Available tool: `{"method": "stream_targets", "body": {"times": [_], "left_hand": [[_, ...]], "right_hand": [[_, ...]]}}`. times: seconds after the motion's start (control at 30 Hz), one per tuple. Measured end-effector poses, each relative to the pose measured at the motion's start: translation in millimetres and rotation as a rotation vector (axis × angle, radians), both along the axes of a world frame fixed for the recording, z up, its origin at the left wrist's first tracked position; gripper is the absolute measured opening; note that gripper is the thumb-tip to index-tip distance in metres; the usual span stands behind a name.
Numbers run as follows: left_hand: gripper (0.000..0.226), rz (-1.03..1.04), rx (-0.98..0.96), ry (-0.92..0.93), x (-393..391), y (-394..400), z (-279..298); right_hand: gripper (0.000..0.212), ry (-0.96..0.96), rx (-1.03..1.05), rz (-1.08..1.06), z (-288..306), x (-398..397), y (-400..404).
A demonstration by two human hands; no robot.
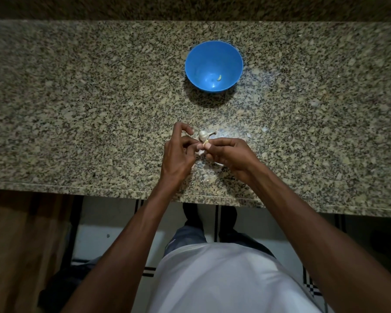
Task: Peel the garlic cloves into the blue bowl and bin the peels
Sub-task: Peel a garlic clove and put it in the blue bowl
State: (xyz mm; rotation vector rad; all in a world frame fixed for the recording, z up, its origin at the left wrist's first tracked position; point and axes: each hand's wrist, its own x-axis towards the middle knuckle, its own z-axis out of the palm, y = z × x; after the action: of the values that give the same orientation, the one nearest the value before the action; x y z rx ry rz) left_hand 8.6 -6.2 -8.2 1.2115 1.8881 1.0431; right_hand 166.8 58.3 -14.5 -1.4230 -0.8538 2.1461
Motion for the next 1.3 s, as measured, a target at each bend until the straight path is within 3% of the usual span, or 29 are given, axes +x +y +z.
{"method": "stream_targets", "body": {"times": [0.2, 0.33, 0.77, 0.9, 1.13, 1.3], "left_hand": [[0.035, -0.025, -0.064, -0.136, -7.3, -0.7, 0.1], [0.035, -0.039, -0.094, -0.167, -11.5, -2.1, 1.8], [0.012, -0.002, -0.146, 0.021, -1.2, -15.4, -13.5], [0.014, 0.019, -0.107, 0.100, -3.7, -10.3, -14.8], [0.037, -0.100, -0.147, 0.351, -14.1, 11.7, -27.9], [0.033, -0.258, -0.073, 0.492, -16.9, 1.4, -38.3]], "right_hand": [[0.021, 0.064, -0.188, 0.027, -3.1, 5.4, 13.9], [0.021, 0.044, -0.165, 0.071, -4.2, 11.2, 20.3], [0.024, -0.650, 0.646, 0.299, -3.5, 26.3, 18.7], [0.017, -0.713, 0.855, 0.293, -0.1, 20.1, 36.7], [0.017, -0.787, 0.920, 0.437, 2.8, 11.5, 73.9], [0.022, -0.890, 0.950, 0.356, 2.2, 51.2, 78.0]]}}
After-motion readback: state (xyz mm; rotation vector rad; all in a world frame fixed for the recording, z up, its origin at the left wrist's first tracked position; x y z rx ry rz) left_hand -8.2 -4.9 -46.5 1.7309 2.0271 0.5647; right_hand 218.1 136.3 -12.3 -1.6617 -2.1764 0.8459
